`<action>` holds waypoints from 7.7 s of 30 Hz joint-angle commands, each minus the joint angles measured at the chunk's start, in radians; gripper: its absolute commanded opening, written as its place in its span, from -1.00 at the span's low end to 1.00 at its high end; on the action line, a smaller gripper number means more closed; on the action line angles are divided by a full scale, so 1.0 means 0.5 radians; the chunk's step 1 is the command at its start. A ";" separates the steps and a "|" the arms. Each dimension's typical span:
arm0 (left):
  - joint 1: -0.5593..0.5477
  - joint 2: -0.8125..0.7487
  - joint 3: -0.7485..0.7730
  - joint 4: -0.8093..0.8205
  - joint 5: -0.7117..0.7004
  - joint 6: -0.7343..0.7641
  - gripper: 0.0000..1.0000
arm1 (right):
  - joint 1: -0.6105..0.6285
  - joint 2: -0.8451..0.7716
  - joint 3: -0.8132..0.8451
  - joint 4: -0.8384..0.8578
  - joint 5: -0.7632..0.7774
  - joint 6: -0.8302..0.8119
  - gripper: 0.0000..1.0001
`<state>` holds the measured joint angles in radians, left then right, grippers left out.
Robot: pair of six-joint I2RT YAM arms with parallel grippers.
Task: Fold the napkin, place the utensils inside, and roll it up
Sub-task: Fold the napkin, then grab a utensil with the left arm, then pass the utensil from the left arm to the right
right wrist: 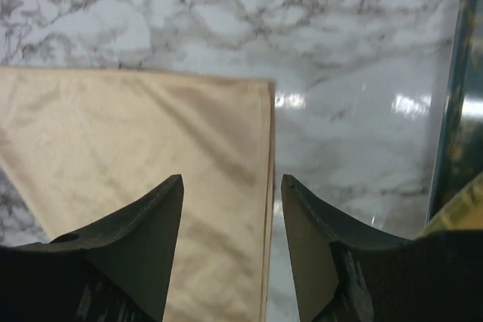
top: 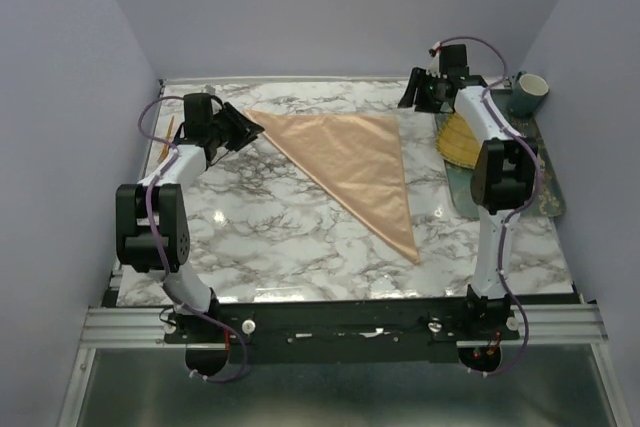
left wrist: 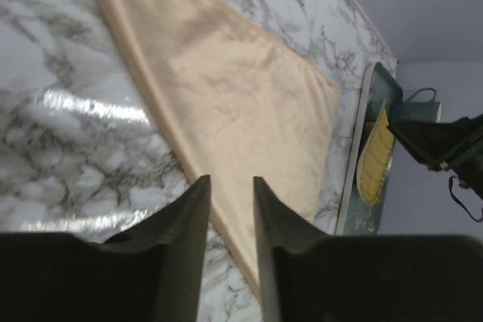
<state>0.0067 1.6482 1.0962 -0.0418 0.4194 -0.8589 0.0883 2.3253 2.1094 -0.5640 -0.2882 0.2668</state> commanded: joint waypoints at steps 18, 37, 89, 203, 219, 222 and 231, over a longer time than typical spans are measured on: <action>0.014 1.397 1.194 0.152 -0.020 -0.163 -0.96 | 0.701 -1.030 -2.074 0.996 -0.657 0.344 -0.48; 0.079 1.588 1.391 -0.232 -0.133 -0.092 -1.00 | 0.627 -1.802 -2.976 0.920 -0.357 0.469 -0.56; 0.027 1.220 1.422 -0.420 -0.136 0.162 -0.50 | 0.471 -2.059 -2.750 0.480 -0.068 0.408 -0.45; -1.817 -0.801 -0.247 -0.650 -0.885 2.036 -1.00 | 0.541 -1.681 -1.896 0.051 -1.614 -0.436 0.67; -2.121 -0.965 -0.416 -0.524 -0.977 2.595 -1.00 | 0.667 -1.638 -2.133 0.220 -1.875 -0.353 0.22; -2.136 -0.968 -0.428 -0.527 -1.057 2.641 -1.00 | 0.685 -1.635 -2.133 0.192 -1.817 -0.371 0.21; -2.207 -0.955 -0.419 -0.496 -1.238 2.770 -1.00 | 0.778 -1.586 -2.133 0.180 -1.866 -0.396 -0.48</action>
<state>-1.0756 1.1652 0.8906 -0.2947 -0.1310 0.4732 0.4541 1.5063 1.0222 -0.4732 -1.1797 0.0834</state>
